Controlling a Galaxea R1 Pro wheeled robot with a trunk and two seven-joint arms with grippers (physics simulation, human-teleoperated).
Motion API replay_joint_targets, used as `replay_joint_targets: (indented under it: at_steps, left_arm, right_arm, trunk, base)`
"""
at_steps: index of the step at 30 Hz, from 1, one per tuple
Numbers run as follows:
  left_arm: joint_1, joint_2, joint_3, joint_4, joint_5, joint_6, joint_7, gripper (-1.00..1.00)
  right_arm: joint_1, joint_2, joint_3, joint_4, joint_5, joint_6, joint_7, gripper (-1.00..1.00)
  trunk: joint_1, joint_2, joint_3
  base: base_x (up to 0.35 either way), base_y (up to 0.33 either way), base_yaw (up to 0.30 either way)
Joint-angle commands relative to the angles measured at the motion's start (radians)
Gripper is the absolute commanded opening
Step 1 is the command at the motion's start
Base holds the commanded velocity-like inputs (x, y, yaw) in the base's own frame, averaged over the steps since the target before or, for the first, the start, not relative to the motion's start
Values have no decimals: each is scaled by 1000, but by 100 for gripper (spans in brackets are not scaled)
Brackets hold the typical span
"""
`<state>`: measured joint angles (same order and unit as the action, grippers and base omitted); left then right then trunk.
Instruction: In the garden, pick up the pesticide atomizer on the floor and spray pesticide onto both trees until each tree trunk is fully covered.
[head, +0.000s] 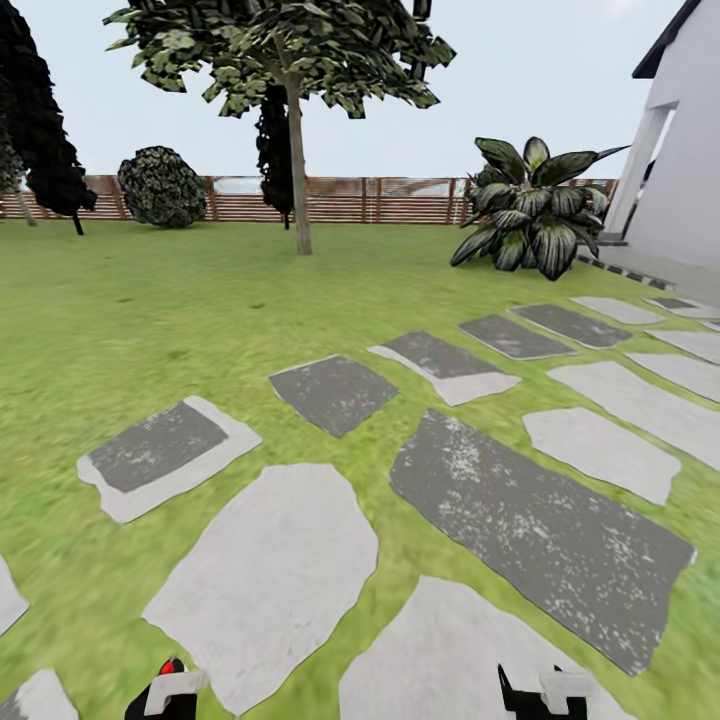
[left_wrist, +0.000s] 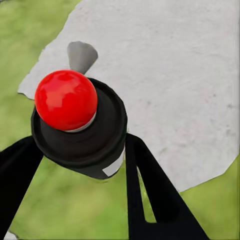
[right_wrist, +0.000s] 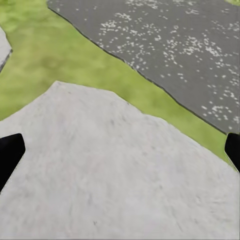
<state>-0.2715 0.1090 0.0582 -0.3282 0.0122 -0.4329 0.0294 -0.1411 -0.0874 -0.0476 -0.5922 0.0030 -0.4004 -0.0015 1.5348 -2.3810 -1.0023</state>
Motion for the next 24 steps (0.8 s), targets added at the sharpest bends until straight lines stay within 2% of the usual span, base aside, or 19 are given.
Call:
replay_joint_targets:
  at_steps: [1,12,24]
  left_arm:
    - [0,0,0,0,0,0,0,-100]
    - [0,0,0,0,0,0,1,-100]
    - [0,0,0,0,0,1,1,-100]
  right_arm:
    - [0,0,0,0,0,0,0,100]
    - [0,0,0,1,1,0,0,100]
    - [0,0,0,2,0,0,0,100]
  trunk:
    - [0,0,0]
    - [0,0,0]
    - [0,0,0]
  base:
    - [330,-106,160]
    - [331,-97,229]
    - [335,-76,27]
